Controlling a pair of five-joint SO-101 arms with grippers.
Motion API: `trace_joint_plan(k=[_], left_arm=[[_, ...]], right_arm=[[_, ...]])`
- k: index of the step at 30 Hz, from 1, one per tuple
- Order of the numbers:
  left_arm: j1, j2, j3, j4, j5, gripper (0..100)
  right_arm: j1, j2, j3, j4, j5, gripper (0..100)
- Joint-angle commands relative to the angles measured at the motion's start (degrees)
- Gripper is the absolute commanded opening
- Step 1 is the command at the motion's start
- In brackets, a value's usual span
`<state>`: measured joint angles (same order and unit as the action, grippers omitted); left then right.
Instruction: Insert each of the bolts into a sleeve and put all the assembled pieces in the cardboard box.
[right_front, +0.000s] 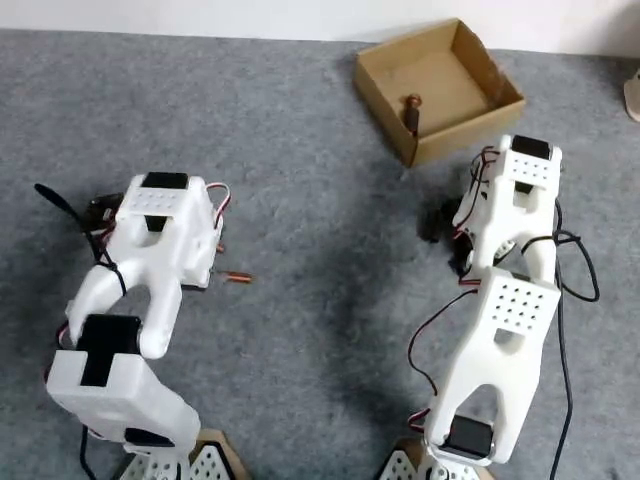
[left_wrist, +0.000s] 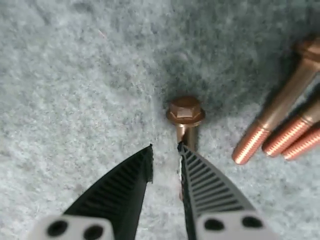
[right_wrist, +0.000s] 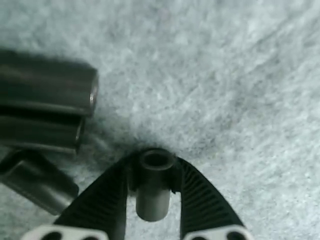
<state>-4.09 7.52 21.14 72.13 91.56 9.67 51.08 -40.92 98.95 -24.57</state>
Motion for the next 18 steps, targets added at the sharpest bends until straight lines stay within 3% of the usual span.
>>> trace_joint_plan(k=[1, 18], left_arm=[[-0.7, -1.5, -2.2, 0.6, 0.4, 10], [-3.2, -2.7, -4.4, 4.6, 2.5, 15]], right_arm=[[-2.5, -2.9, 0.1, -0.9, 0.8, 0.4], [-2.5, -2.9, 0.1, -0.9, 0.8, 0.4]])
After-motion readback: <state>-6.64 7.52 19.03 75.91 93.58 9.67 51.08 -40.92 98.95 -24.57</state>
